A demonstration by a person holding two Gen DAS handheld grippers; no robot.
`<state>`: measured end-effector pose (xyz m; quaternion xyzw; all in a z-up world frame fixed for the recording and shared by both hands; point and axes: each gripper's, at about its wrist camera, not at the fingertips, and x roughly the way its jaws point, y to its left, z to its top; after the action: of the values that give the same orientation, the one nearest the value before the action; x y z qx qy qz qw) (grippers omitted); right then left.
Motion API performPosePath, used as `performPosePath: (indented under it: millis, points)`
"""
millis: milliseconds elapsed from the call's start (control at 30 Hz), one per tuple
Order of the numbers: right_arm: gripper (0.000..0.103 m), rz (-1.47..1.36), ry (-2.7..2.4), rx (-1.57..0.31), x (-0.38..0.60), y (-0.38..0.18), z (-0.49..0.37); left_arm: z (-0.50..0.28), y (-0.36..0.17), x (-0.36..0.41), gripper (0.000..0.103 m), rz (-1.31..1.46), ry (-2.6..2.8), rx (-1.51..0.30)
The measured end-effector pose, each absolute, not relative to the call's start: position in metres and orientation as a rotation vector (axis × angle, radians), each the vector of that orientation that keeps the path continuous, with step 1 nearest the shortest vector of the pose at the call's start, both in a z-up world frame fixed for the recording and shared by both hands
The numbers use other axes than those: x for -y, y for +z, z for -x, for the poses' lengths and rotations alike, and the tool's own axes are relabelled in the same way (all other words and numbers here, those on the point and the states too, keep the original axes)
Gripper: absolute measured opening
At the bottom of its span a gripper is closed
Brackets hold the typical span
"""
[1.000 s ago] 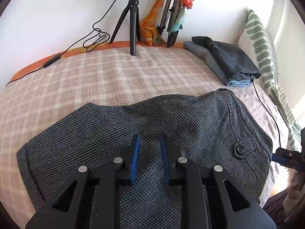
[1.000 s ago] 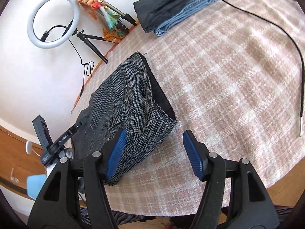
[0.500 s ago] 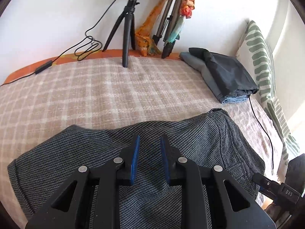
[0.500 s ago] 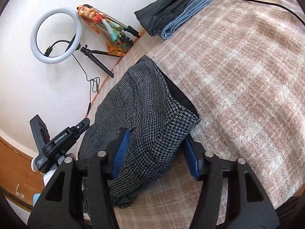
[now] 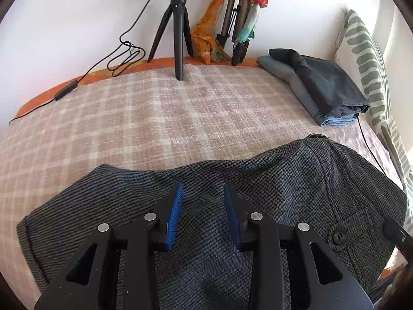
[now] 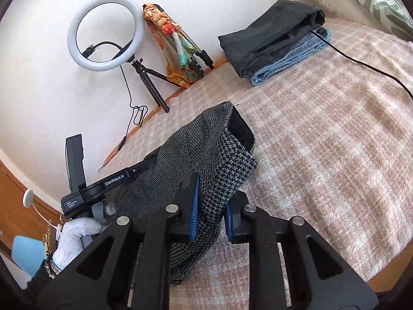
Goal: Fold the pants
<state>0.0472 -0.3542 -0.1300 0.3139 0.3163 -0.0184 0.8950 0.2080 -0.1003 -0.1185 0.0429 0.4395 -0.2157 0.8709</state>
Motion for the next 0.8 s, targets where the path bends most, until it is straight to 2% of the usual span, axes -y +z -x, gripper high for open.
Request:
performPosePath:
  millis: [100,233,400,533,567,800]
  points:
    - [0.018,-0.621,-0.021,-0.645,0.35,-0.121,-0.048,-0.186,-0.113,0.086,0.031,-0.07,-0.458,-0.916]
    - [0.018,-0.649,0.007,-0.656,0.353,-0.122,-0.053,-0.165,-0.131,0.088,0.031,-0.135,-0.444,-0.938]
    - [0.026,-0.761,0.013,-0.709,0.371,-0.147,-0.053,-0.161,-0.139,0.093,0.031,-0.162,-0.443,-0.95]
    - [0.039,-0.959,0.107,-0.747,0.401,-0.17,-0.061,-0.15,-0.128,0.091,0.031,-0.14,-0.478,-0.93]
    - [0.046,-1.011,0.164,-0.765,0.408,-0.176,-0.067,-0.147,-0.128,0.092,0.031,-0.145,-0.483,-0.927]
    - [0.048,-1.091,0.267,-0.853,0.434,-0.197,-0.092,-0.152,-0.141,0.09,0.031,-0.126,-0.488,-0.97]
